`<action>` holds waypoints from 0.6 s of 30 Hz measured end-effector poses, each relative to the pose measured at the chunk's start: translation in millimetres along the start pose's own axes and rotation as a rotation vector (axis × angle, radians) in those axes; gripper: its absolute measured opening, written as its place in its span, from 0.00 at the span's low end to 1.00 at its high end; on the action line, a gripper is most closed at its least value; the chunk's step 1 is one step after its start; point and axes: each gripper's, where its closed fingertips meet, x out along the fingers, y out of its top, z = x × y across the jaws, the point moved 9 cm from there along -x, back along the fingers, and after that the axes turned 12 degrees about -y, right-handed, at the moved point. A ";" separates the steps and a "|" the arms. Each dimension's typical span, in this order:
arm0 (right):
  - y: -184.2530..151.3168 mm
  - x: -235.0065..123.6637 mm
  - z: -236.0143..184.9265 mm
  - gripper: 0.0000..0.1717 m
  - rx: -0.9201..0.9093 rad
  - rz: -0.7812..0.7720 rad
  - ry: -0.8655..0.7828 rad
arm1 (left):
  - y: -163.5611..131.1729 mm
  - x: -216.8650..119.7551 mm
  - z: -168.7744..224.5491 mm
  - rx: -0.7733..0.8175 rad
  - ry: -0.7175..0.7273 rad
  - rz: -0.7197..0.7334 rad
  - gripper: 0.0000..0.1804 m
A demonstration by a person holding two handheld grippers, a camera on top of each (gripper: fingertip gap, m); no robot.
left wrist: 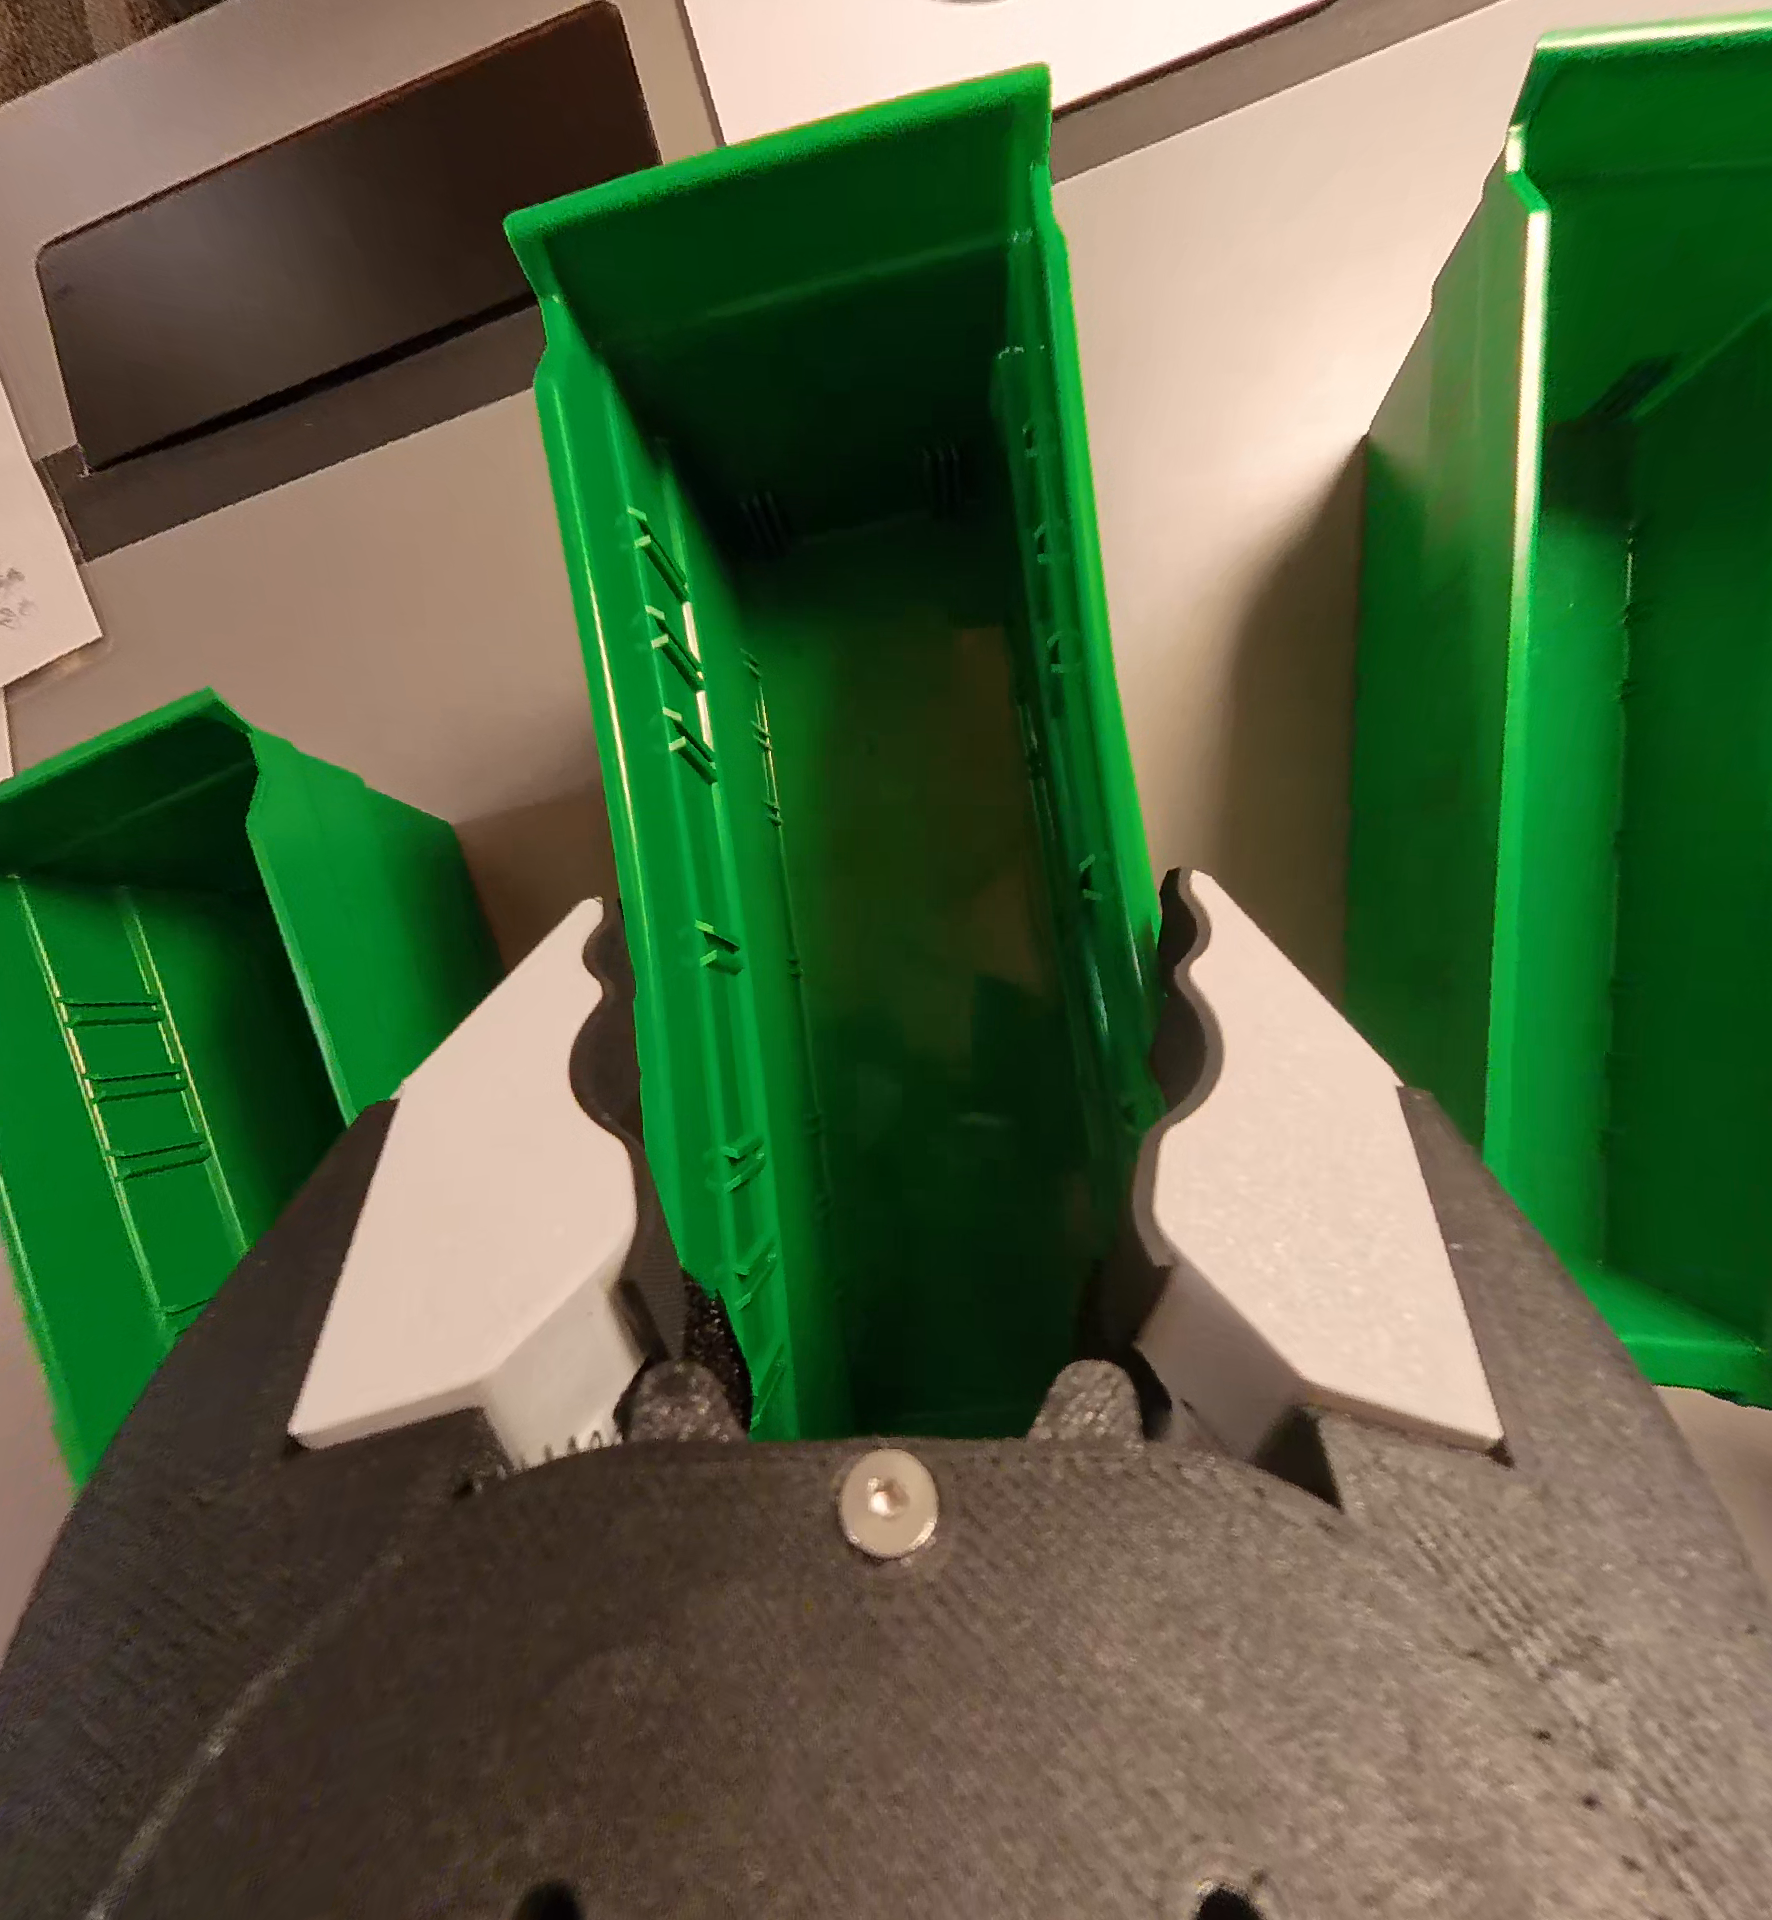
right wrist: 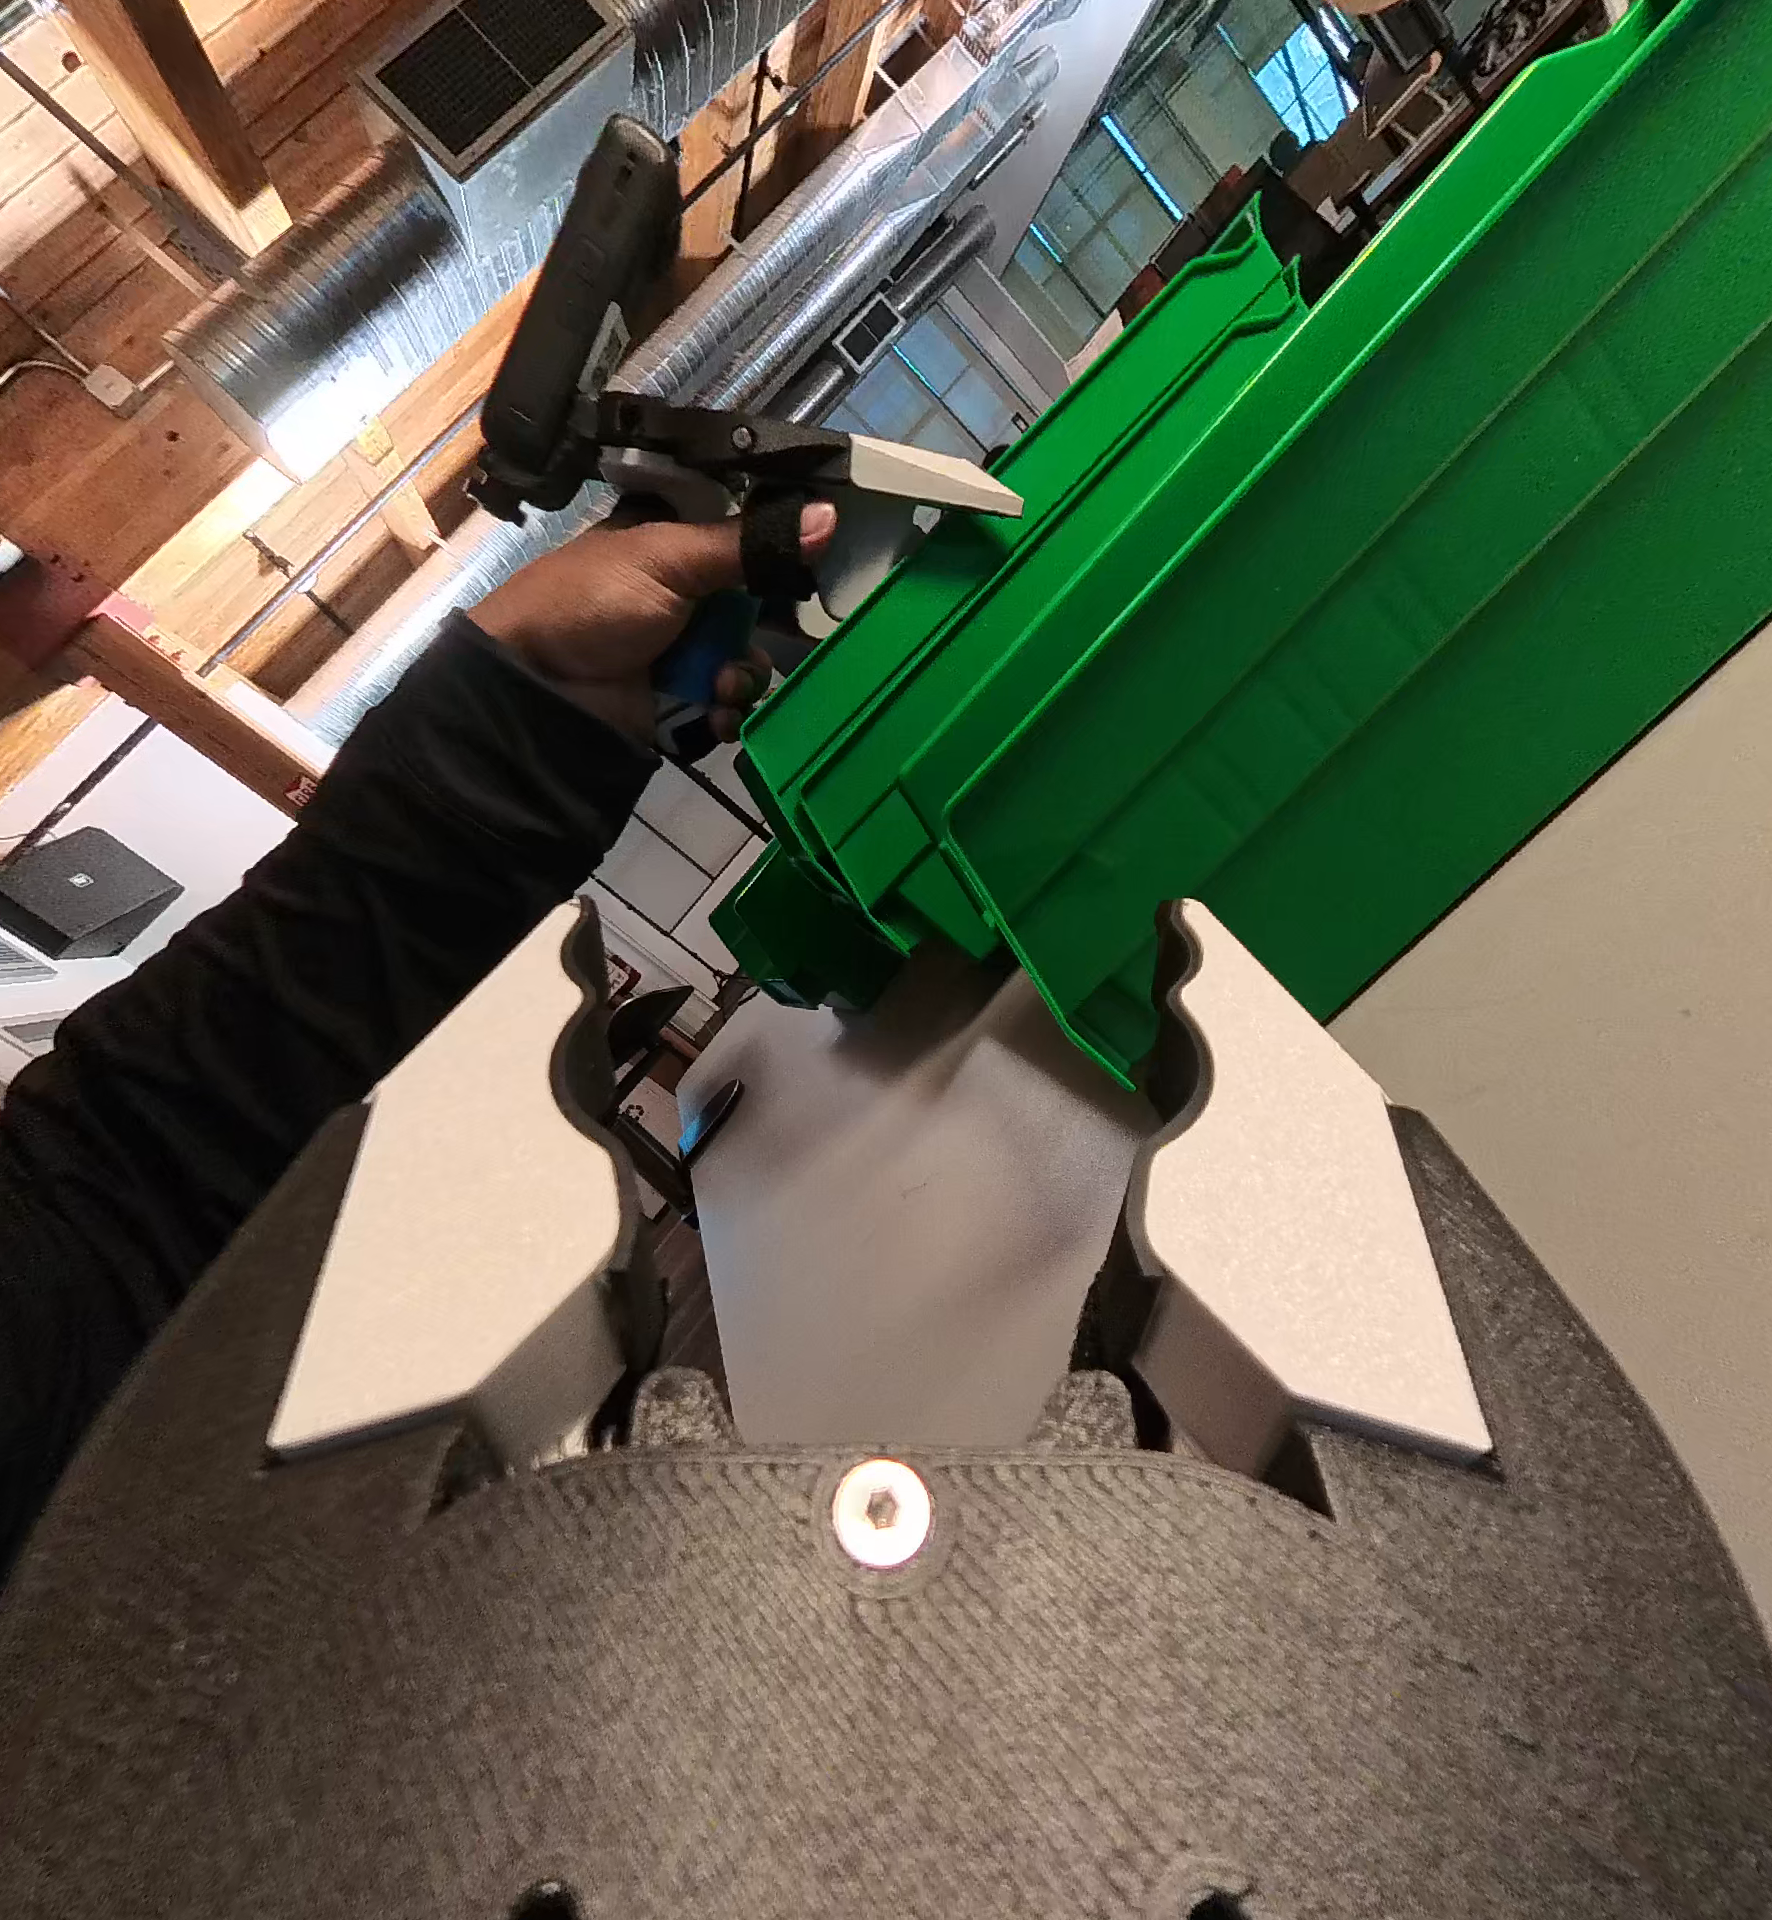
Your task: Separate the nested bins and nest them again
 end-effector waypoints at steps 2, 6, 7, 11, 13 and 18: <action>0.0 -0.1 -0.1 0.61 0.000 0.000 0.000 | 0.9 -1.8 1.0 0.006 0.003 0.003 0.56; -0.1 0.0 -0.1 0.61 -0.001 -0.001 0.000 | 1.7 -4.4 3.0 0.014 0.006 0.001 0.56; -0.1 0.0 -0.2 0.61 -0.001 -0.001 0.000 | 1.8 -4.9 3.2 0.014 0.007 0.001 0.56; -0.1 -0.2 -0.4 0.61 -0.002 0.000 0.000 | 2.0 -6.6 3.0 0.014 0.009 0.005 0.56; -0.2 -0.2 -0.5 0.61 -0.003 0.000 0.000 | 1.9 -7.1 2.7 0.014 0.008 0.005 0.56; -0.3 0.0 -0.5 0.61 -0.004 -0.001 -0.001 | 0.3 -6.3 2.4 0.016 0.004 -0.002 0.56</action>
